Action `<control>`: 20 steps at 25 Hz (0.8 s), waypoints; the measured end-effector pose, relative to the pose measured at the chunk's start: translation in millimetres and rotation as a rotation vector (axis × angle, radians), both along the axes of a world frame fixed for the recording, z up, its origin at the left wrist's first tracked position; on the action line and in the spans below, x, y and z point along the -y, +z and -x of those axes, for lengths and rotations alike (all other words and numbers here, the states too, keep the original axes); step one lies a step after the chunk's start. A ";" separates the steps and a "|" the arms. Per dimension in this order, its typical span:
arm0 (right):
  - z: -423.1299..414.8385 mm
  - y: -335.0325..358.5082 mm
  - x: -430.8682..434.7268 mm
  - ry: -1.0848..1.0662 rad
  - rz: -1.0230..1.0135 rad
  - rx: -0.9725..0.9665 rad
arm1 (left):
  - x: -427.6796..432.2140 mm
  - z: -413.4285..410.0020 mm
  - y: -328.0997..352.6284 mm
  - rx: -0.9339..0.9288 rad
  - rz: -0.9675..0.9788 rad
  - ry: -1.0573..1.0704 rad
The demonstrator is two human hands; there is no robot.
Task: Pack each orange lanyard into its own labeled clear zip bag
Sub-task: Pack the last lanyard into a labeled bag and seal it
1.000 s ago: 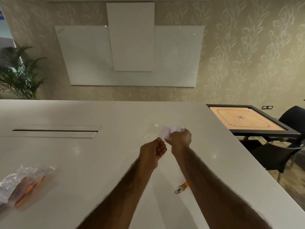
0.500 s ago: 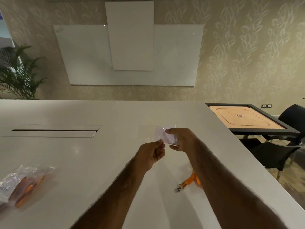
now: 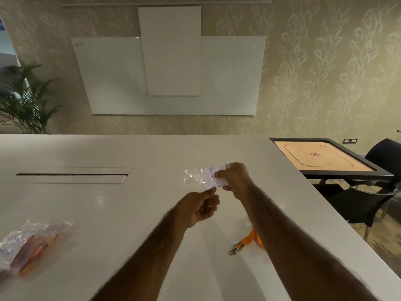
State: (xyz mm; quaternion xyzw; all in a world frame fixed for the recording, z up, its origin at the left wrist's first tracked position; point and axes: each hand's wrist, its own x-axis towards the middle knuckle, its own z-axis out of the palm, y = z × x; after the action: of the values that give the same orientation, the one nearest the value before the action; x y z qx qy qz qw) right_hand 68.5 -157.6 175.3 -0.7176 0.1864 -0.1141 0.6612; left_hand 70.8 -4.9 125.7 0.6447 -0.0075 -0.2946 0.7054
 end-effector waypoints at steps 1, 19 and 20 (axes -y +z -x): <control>0.4 0.9 1.9 -0.020 -0.011 0.006 | -1.0 -2.9 1.9 0.159 -0.214 -0.009; 8.6 31.5 -11.6 0.282 0.105 -0.182 | -4.3 -37.7 -3.2 1.273 -0.822 -0.006; 7.8 30.8 -18.5 0.279 0.098 -0.222 | -1.8 -35.6 -2.7 1.280 -0.793 0.014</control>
State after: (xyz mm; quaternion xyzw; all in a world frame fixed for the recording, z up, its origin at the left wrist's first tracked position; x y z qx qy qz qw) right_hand 60.7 -139.1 206.1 -0.7760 0.1514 0.0497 0.6103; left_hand 106.4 -3.0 123.0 0.8956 -0.3055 0.1616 0.2802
